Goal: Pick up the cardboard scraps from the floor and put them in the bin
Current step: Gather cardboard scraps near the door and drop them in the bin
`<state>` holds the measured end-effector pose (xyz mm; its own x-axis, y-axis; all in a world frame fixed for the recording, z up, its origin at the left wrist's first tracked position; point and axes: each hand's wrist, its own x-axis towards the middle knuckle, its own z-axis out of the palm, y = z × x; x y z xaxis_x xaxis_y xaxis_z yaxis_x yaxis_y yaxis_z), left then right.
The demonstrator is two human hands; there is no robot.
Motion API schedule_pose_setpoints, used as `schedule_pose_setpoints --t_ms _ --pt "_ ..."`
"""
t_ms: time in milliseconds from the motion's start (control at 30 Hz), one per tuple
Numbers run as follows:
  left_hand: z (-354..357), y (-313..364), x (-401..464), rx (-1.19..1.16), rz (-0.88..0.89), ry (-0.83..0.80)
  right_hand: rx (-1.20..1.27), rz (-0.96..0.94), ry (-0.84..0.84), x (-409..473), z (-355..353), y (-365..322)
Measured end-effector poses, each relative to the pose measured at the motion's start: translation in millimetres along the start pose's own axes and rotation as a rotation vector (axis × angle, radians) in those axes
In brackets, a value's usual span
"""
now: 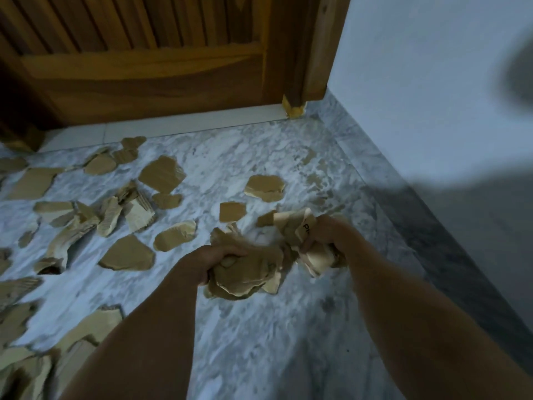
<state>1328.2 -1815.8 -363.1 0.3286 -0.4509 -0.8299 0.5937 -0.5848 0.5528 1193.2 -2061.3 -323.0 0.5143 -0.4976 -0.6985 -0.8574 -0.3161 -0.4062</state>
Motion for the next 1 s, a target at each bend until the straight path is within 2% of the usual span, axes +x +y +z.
schedule_pose_setpoints --t_ms 67,133,233,300,400,500,667,767,900,1000 --pt "-5 -7 -3 -0.018 -0.01 0.065 0.089 0.005 0.043 8 -5 4" --pt "-10 -13 -2 -0.011 0.023 0.144 0.155 -0.044 0.015 15 3 4" --pt "-11 -24 5 0.011 0.119 0.23 0.043 -0.095 -0.047 27 32 6" --pt "-9 -24 4 0.043 0.161 0.277 -0.033 -0.076 -0.025 30 49 8" --pt "-11 -16 0 0.076 0.176 0.263 -0.187 -0.011 0.063 27 58 3" --pt "-20 -6 -1 0.093 0.184 0.238 -0.203 -0.033 0.063 26 60 -3" --pt "-48 11 15 0.099 0.221 0.25 0.055 -0.174 0.139 38 46 -23" --pt "-60 13 24 0.288 0.194 0.227 0.091 -0.23 0.079 47 36 -45" --pt "-64 13 33 0.467 0.165 0.227 -0.119 -0.199 0.005 66 48 -62" --pt "-57 19 38 0.581 0.151 0.254 -0.308 -0.124 0.045 71 55 -66"
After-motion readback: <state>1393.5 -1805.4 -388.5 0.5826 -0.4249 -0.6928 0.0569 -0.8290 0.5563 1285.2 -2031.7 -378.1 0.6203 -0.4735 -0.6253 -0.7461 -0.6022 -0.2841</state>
